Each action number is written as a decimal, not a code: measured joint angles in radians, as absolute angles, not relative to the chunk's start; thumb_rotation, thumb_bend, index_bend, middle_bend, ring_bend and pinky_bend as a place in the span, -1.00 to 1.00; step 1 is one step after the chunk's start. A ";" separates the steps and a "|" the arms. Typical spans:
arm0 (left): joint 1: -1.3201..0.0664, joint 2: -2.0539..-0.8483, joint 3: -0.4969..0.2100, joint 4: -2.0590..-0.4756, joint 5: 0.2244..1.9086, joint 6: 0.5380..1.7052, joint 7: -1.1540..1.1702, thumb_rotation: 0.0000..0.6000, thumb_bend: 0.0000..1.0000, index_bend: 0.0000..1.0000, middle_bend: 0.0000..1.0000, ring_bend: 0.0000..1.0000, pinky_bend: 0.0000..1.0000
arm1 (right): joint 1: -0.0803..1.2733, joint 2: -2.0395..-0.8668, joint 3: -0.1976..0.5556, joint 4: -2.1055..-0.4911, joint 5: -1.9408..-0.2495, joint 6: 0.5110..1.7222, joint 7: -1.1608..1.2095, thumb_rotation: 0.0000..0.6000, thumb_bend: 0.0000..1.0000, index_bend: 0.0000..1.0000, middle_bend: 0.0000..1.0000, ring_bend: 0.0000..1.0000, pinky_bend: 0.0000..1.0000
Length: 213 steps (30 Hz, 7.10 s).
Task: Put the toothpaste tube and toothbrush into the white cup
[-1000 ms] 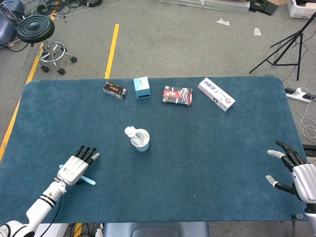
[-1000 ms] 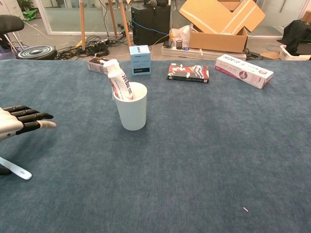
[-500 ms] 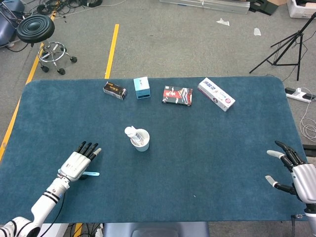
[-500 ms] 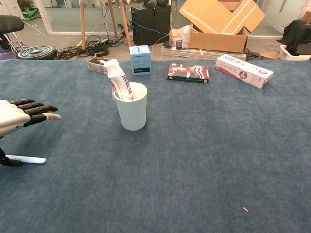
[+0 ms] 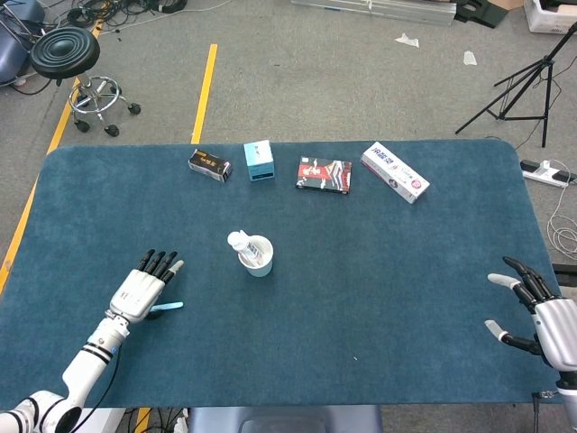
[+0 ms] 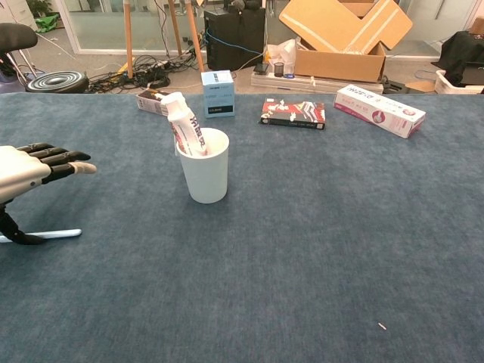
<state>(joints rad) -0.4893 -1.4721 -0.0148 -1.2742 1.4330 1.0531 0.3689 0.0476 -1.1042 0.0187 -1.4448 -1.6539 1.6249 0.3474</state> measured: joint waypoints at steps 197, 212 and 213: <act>-0.780 -1.217 -0.404 -2.131 0.780 1.096 0.407 1.00 -0.39 0.24 -1.00 -1.00 -1.00 | 0.020 -1.086 -0.011 -1.445 -1.722 1.692 0.366 1.00 -0.75 -0.40 -0.71 -0.69 0.00; -0.852 -1.315 -0.460 -2.077 0.742 1.095 0.234 1.00 -0.39 0.28 -1.00 -1.00 -1.00 | 0.006 -1.080 -0.031 -1.439 -1.763 1.732 0.373 1.00 -0.75 -0.40 -0.71 -0.69 0.00; -0.854 -1.323 -0.465 -2.069 0.741 1.093 0.217 1.00 -0.39 0.28 -1.00 -1.00 -1.00 | 0.007 -1.080 -0.031 -1.439 -1.762 1.732 0.375 1.00 -0.75 -0.40 -0.71 -0.69 0.00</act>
